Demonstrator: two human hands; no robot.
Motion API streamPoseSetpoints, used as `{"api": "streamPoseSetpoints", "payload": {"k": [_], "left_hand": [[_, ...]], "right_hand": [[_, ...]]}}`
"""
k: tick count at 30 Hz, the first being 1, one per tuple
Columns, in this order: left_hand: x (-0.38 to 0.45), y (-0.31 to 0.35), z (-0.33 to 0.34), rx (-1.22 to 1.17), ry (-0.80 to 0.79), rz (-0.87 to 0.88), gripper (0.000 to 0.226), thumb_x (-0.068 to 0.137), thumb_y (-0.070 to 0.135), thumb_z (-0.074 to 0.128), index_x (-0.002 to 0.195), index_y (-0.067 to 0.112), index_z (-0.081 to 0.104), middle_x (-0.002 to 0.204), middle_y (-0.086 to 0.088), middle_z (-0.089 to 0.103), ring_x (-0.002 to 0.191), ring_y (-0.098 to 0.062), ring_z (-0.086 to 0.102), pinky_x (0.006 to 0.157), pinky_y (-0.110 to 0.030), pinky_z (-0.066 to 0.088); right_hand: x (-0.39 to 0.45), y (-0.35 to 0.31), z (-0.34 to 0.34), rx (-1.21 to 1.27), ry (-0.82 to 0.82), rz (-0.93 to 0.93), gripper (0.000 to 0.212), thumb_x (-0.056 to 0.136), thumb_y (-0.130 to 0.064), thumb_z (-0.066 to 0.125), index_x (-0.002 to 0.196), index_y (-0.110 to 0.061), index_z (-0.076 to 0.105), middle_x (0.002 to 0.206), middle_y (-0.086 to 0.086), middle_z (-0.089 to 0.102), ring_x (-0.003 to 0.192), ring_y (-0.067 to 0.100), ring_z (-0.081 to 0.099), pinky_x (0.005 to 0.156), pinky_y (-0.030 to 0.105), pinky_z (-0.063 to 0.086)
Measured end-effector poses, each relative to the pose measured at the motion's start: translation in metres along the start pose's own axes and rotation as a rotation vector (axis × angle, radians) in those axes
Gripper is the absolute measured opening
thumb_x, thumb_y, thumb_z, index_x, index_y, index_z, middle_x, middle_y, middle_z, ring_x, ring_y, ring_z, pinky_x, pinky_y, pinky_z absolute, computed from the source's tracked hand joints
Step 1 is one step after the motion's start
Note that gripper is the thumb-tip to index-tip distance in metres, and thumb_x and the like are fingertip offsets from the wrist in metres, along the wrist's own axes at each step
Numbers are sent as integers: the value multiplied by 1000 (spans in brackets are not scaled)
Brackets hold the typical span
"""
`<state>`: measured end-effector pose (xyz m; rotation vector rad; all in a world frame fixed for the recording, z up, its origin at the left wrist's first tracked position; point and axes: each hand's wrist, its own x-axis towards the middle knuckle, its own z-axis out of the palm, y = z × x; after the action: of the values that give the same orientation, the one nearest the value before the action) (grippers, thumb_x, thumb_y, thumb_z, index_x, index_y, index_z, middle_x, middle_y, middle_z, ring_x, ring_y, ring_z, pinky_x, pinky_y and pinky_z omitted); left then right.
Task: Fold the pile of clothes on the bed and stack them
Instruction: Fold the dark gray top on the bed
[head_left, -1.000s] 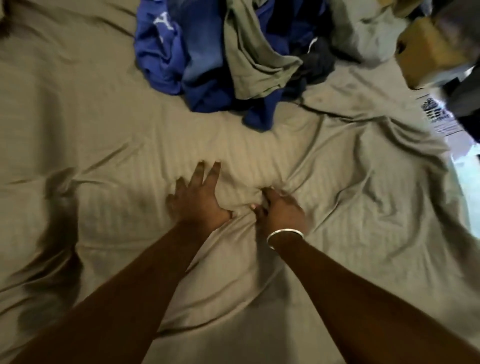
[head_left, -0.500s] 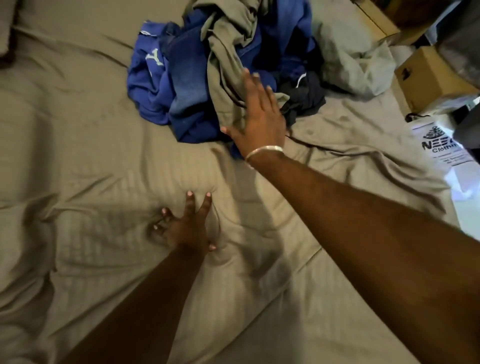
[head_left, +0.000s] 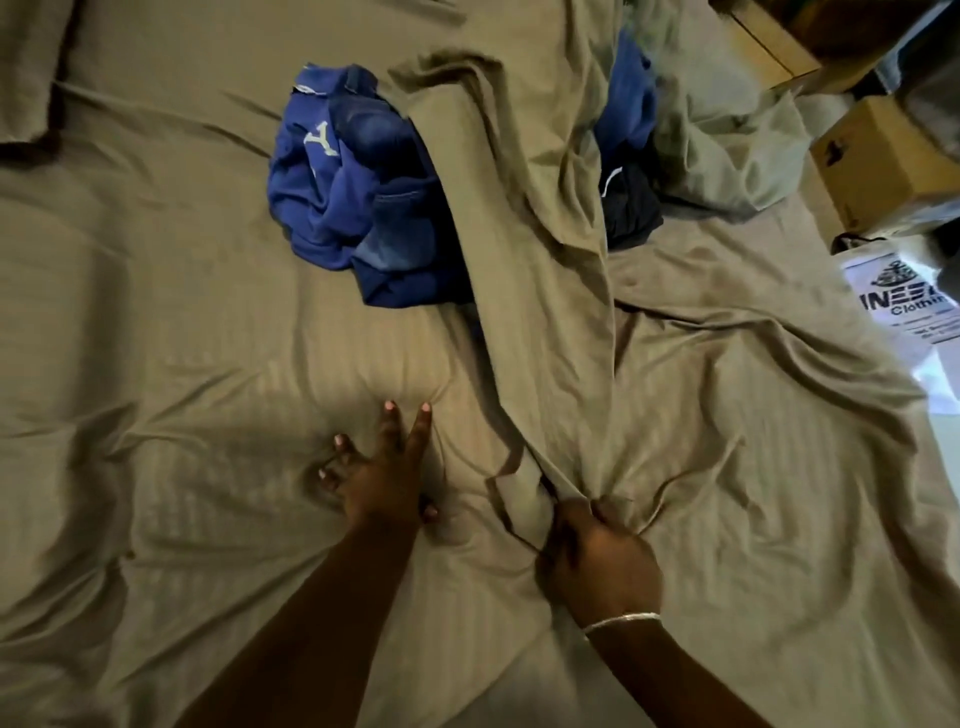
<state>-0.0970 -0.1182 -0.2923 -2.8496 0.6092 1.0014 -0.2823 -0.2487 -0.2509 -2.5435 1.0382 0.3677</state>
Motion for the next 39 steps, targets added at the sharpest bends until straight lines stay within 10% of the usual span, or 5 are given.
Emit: {"api": "streamPoseSetpoints", "payload": {"k": [4,8,15,26,39], "left_hand": [[0,1,0,19,13,-2,126,76,46,78,141,54,-30,159,9,-30,143,-57,-1,105,-75,18],[-5,5,-3,41,9,-18,118,79,44,75,145,52,-23,161,9,-25,143,-57,0,106,-75,16],[-1,-1,-4,-12,-15,-4,123,76,41,79,143,56,-23,160,13,-25,144,-55,-2,106,-75,14],[1,-4,2,-9,32,-4,120,79,44,76,143,55,-25,159,11,-28,143,-56,-3,108,-75,14],[3,-1,6,54,19,-17,120,78,47,75,145,52,-25,160,10,-27,143,-57,-1,106,-74,15]], "right_hand": [[47,-45,-45,128,529,-227,35,77,-36,59,104,-15,66,122,16,58,106,34,56,82,44,49],[138,-125,-78,43,349,-755,44,83,-18,60,127,-16,60,144,12,49,129,34,49,93,51,47],[202,-95,-69,-568,49,-316,50,99,-38,41,145,-18,39,150,8,35,132,35,36,104,46,31],[195,-11,-126,478,757,-245,15,92,-14,52,94,-2,60,88,16,60,79,23,53,72,30,38],[290,-13,-123,116,356,-246,42,97,-25,44,130,-1,56,134,24,54,119,42,52,98,43,41]]}}
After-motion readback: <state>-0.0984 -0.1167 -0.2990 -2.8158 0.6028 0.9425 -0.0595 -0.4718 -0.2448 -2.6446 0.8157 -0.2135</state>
